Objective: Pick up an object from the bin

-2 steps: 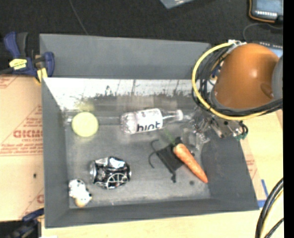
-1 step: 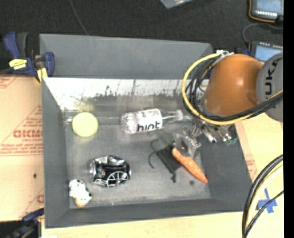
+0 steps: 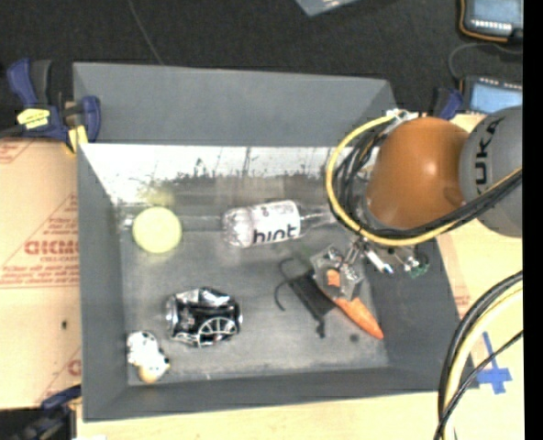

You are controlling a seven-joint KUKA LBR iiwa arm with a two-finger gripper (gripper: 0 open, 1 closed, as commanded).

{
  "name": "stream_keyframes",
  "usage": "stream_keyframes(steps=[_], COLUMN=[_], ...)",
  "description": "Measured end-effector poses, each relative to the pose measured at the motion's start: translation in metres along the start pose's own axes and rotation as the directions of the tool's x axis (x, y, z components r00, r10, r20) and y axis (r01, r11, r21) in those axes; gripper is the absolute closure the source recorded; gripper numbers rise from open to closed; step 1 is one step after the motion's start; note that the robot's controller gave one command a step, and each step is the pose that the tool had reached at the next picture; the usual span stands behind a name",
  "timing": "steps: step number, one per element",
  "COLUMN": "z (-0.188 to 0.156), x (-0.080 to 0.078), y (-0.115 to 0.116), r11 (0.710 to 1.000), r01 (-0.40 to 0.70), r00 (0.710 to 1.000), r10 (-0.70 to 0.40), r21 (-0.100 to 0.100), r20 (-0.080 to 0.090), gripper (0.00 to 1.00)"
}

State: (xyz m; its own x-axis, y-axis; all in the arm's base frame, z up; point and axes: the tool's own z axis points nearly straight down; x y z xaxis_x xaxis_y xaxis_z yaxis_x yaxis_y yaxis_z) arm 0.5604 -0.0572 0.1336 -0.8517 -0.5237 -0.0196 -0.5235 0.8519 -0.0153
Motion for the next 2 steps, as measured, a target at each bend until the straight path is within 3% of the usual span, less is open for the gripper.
stream_keyframes(steps=[1,2], z=[-0.036,-0.037], x=[0.003,-0.020], y=[-0.002,-0.037], r11=[1.000,0.981], r01=[-0.019,-0.196], r00=[1.000,0.980], r10=[0.019,0.196], r21=[-0.005,0.005], r20=[-0.006,0.012], gripper=[1.00,1.00])
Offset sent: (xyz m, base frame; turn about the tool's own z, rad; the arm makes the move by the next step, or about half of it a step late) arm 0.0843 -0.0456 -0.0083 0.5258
